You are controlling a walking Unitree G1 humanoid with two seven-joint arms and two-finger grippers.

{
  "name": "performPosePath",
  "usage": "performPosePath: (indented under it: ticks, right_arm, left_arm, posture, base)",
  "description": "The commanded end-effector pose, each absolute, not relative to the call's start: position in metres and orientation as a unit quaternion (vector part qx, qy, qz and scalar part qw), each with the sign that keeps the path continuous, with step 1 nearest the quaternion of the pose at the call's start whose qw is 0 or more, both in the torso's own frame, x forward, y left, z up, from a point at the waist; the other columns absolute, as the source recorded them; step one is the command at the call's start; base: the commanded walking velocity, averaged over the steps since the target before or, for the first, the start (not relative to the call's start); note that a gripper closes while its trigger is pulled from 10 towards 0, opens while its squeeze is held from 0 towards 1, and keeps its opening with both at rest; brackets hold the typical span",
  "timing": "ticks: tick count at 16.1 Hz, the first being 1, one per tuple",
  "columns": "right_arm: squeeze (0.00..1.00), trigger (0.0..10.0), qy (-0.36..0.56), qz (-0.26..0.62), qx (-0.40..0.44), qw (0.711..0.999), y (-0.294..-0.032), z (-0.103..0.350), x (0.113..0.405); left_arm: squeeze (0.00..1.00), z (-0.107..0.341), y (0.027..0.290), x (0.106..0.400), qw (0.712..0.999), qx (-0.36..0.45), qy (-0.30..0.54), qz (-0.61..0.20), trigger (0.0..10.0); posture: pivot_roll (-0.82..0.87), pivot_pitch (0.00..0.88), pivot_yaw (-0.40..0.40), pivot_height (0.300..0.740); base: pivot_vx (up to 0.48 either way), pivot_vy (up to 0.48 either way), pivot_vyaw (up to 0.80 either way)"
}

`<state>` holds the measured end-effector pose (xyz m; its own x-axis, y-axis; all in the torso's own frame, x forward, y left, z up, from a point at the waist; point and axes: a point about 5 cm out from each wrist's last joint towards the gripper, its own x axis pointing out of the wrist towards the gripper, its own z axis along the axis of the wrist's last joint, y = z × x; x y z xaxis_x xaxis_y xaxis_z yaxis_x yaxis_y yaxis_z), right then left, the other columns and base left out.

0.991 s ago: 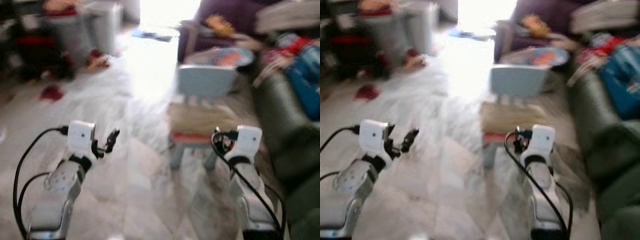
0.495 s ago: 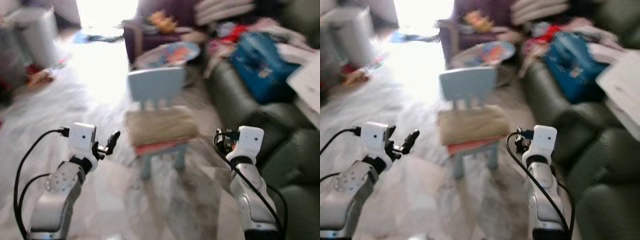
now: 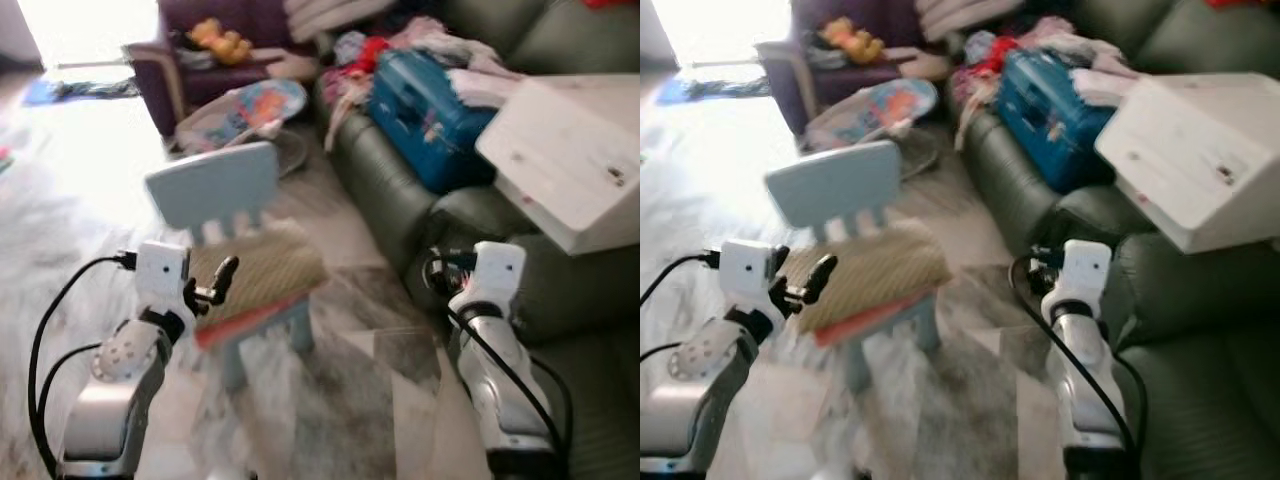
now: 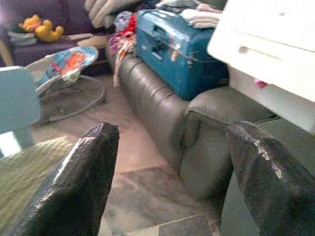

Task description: Move the pillow to the sofa

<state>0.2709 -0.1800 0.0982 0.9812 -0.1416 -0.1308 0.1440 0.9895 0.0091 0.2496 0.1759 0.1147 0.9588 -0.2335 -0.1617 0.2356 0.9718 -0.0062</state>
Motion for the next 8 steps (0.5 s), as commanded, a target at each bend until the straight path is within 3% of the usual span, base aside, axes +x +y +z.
performPosePath:
  ticks: [1, 2, 5, 8]
  right_arm:
    - [0.00, 10.0, 0.063, -0.079, 0.010, 0.995, -0.1889, 0.0991, 0.2691]
    - [0.00, 10.0, 0.064, -0.069, 0.005, 0.996, -0.1874, 0.0995, 0.2689]
    - [0.00, 10.0, 0.058, -0.038, 0.007, 0.998, -0.1796, 0.1016, 0.2678]
    - [0.00, 10.0, 0.058, -0.035, 0.010, 0.998, -0.1804, 0.1012, 0.2679]
  left_arm:
    - [0.00, 0.1147, 0.1706, 0.2502, 0.989, 0.003, 0.085, -0.122, 10.0]
    - [0.00, 0.1147, 0.1713, 0.2504, 0.989, 0.005, 0.085, -0.117, 10.0]
    - [0.00, 0.1152, 0.1744, 0.2524, 0.992, 0.007, 0.084, -0.092, 10.0]
    - [0.00, 0.1188, 0.1792, 0.2540, 0.996, 0.022, 0.071, -0.057, 10.0]
  posture:
    - [0.02, 0.000, -0.063, 0.740]
    - [0.02, 0.000, -0.063, 0.740]
    - [0.02, 0.000, -0.065, 0.740]
    - [0.02, 0.000, -0.065, 0.740]
  base:
    - [0.349, 0.326, 0.00]
    - [0.322, 0.356, 0.00]
    - [0.000, 0.365, 0.70]
    - [0.000, 0.000, 0.70]
